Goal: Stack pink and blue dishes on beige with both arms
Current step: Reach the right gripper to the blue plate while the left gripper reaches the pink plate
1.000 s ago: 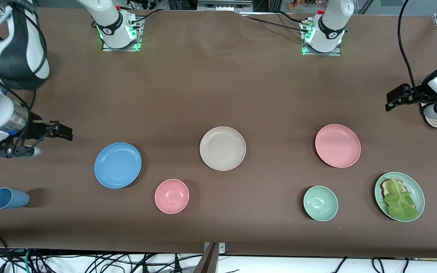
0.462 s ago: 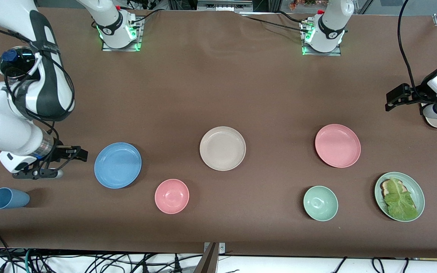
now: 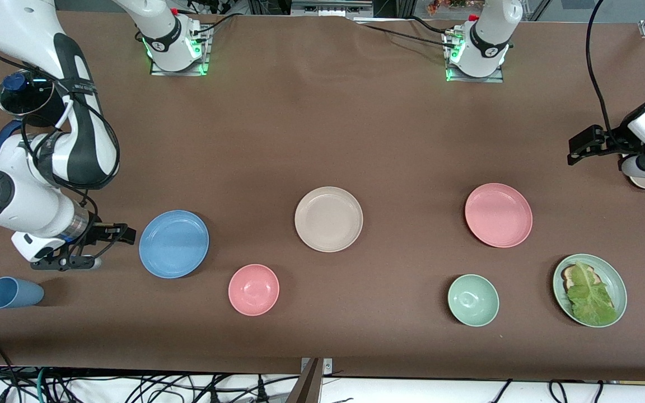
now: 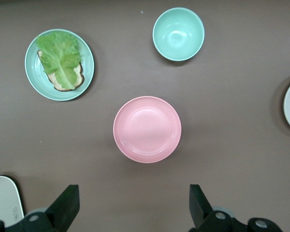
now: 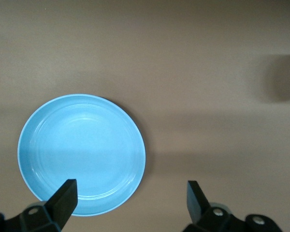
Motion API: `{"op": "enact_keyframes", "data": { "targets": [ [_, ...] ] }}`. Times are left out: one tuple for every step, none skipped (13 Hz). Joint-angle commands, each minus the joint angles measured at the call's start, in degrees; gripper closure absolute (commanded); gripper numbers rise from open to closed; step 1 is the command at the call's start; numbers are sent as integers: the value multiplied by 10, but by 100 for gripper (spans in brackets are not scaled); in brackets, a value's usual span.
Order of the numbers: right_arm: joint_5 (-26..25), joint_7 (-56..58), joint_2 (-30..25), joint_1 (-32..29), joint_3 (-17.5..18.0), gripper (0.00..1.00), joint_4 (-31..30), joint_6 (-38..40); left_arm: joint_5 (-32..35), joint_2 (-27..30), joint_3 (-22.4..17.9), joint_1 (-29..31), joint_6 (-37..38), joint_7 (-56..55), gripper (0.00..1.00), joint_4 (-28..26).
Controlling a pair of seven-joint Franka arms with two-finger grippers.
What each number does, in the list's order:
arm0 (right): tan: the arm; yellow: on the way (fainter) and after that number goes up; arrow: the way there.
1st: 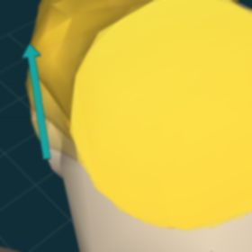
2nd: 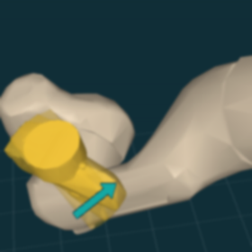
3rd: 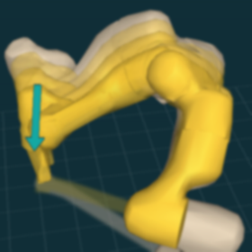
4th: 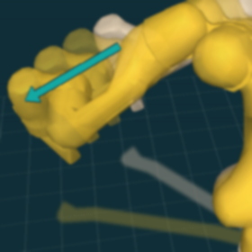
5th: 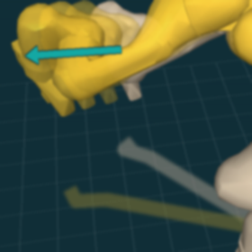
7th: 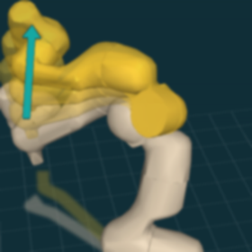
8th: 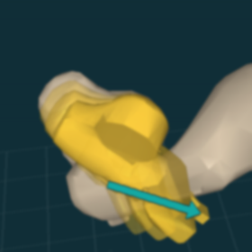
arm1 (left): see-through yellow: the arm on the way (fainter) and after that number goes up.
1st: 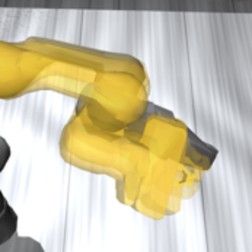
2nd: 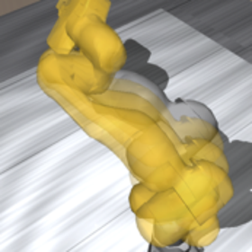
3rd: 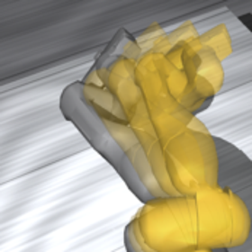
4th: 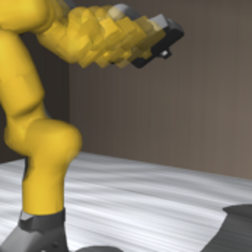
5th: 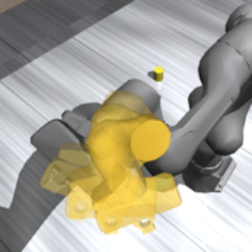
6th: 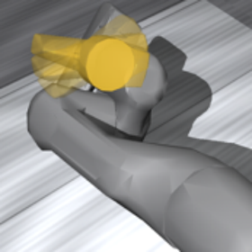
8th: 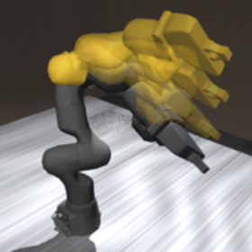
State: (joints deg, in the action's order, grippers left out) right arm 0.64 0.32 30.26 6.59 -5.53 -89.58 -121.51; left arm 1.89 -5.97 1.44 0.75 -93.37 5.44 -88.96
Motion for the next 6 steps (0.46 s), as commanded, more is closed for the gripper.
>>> {"op": "enact_keyframes", "data": {
  "targets": [
    [8, 3, 8, -3, 6, 0, -2, -28, 22, -42, -6, 6, -2, 4, 0, 9],
    [9, 3, 15, -4, 6, 0, -2, -40, 26, -51, -6, 8, -4, 5, 0, 9],
    [12, 4, 25, -5, 6, 0, -2, -47, 26, -76, -8, 10, -6, 4, 0, 10],
    [13, 5, 37, -6, 6, 0, -2, -58, 24, -99, -10, 16, -7, 5, 0, 19],
    [16, 5, 49, -8, 6, 0, -2, -68, 22, -121, -10, 21, -8, 11, 0, 26],
    [23, 5, 58, -11, 6, 0, -2, -72, 21, -154, -10, 26, -8, 11, 0, 27]
  ]
}}
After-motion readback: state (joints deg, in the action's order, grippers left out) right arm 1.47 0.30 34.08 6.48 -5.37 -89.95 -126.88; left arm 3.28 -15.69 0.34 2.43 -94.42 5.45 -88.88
